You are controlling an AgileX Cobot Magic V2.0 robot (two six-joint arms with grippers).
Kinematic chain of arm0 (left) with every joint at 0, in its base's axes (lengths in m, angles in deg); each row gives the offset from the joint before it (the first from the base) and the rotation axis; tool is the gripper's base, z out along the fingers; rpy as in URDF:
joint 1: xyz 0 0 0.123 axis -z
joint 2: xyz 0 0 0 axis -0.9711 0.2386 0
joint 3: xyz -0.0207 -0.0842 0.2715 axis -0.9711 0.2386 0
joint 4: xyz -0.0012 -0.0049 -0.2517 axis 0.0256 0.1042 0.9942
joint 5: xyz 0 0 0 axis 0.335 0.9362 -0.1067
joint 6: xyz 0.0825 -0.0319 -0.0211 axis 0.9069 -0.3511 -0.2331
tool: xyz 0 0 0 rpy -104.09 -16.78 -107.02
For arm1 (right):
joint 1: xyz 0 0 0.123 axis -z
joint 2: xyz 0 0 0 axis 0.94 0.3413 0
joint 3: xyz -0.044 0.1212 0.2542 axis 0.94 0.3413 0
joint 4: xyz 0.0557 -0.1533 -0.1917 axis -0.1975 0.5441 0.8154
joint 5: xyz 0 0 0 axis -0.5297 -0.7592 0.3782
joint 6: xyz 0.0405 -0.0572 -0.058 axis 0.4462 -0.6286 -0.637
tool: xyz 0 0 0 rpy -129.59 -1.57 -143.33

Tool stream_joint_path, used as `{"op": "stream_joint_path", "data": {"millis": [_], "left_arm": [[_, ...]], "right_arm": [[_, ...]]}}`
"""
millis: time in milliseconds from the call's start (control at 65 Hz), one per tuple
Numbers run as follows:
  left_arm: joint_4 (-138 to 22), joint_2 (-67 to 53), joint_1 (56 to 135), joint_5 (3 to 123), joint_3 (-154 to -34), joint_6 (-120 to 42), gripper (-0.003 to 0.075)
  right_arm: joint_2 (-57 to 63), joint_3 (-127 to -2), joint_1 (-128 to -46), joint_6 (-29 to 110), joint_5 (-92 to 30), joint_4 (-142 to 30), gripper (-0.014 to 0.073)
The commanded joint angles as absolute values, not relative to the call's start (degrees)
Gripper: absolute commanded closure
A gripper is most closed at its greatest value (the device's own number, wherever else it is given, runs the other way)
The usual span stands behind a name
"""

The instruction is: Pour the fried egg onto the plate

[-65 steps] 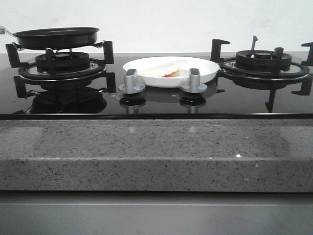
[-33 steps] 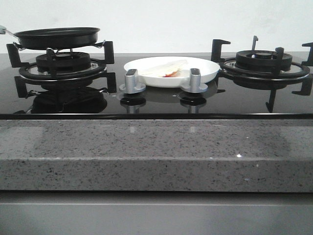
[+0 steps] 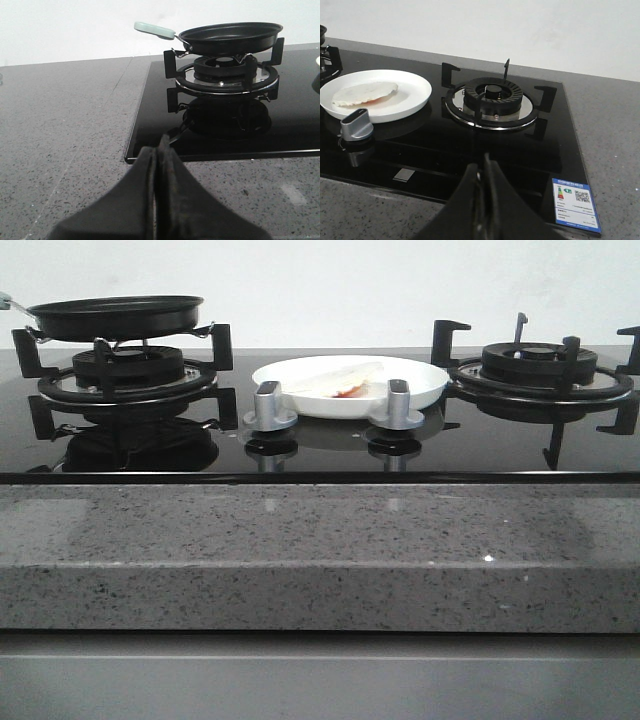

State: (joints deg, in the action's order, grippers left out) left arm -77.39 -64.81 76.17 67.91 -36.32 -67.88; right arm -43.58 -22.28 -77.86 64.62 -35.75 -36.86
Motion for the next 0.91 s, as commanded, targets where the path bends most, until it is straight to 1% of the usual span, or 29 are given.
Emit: {"op": "stream_joint_path", "data": {"millis": [0,769,892], "left_arm": [[-77.0,-65.8,76.1,73.1,-36.0,-68.4,0.0739],[-77.0,-65.8,76.1,73.1,-36.0,-68.4,0.0739],[-77.0,-65.8,76.1,73.1,-36.0,-68.4,0.0739]], "right_arm": [[-43.2,-23.9,-78.0,64.7,-30.9,-36.6,0.0650],[-43.2,-23.8,-78.0,64.7,-30.8,-36.5,0.0650],[-43.8,-20.2,-77.3,64.6,-28.0,-36.3,0.0650]]}}
